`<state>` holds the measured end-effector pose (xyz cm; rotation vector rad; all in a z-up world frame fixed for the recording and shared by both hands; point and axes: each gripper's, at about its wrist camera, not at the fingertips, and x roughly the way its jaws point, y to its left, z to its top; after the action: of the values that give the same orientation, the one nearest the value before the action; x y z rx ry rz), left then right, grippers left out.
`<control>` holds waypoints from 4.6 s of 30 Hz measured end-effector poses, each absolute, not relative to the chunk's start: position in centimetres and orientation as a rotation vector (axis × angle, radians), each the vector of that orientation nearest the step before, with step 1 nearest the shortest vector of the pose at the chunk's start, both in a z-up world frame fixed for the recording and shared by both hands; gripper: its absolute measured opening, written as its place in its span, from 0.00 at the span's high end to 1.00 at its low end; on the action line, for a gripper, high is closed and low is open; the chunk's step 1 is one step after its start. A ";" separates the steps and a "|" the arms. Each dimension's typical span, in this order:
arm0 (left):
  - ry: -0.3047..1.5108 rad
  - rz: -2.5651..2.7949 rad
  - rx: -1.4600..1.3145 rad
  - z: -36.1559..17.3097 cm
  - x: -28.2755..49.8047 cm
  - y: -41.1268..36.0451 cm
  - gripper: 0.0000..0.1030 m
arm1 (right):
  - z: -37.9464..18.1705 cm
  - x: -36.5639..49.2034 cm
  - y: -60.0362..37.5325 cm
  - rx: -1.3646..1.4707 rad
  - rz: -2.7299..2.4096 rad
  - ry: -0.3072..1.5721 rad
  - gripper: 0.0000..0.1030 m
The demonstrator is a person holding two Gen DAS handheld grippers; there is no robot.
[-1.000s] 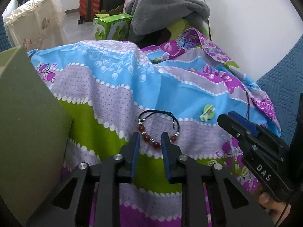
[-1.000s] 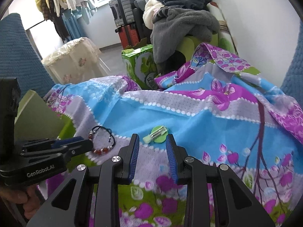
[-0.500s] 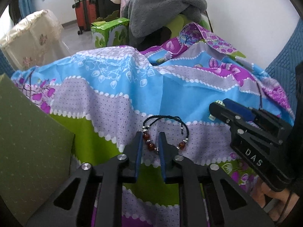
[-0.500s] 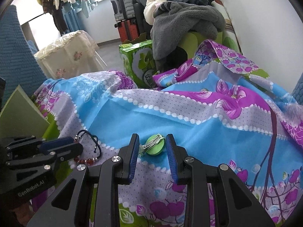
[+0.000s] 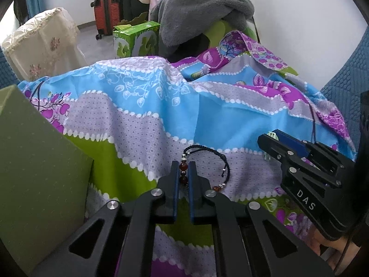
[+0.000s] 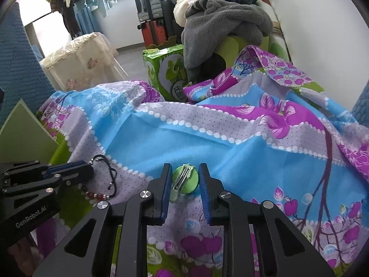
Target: Organize jewelry
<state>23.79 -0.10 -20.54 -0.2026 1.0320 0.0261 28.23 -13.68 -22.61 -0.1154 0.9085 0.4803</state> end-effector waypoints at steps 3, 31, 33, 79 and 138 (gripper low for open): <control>1.026 0.020 -0.211 -19.9 23.2 -0.2 0.94 | -21.7 27.3 -14.0 -0.102 0.475 0.910 0.80; 0.954 -0.073 -0.232 -12.2 14.3 -0.3 0.94 | -13.7 15.8 -16.6 -0.032 0.436 0.905 0.80; 0.932 -0.081 -0.231 -10.9 13.9 0.0 0.94 | -12.7 15.6 -16.4 -0.031 0.437 0.890 0.80; 0.842 0.203 -0.332 -7.4 10.0 19.7 0.94 | -8.3 16.5 6.7 -0.211 0.802 0.895 0.79; 0.607 0.317 -0.195 6.4 0.4 12.9 0.00 | 5.8 8.3 -4.4 -0.115 0.694 0.552 0.12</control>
<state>0.42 12.93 6.36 -0.1952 0.6065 0.3169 8.25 -4.39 5.76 -0.1155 0.5518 0.6939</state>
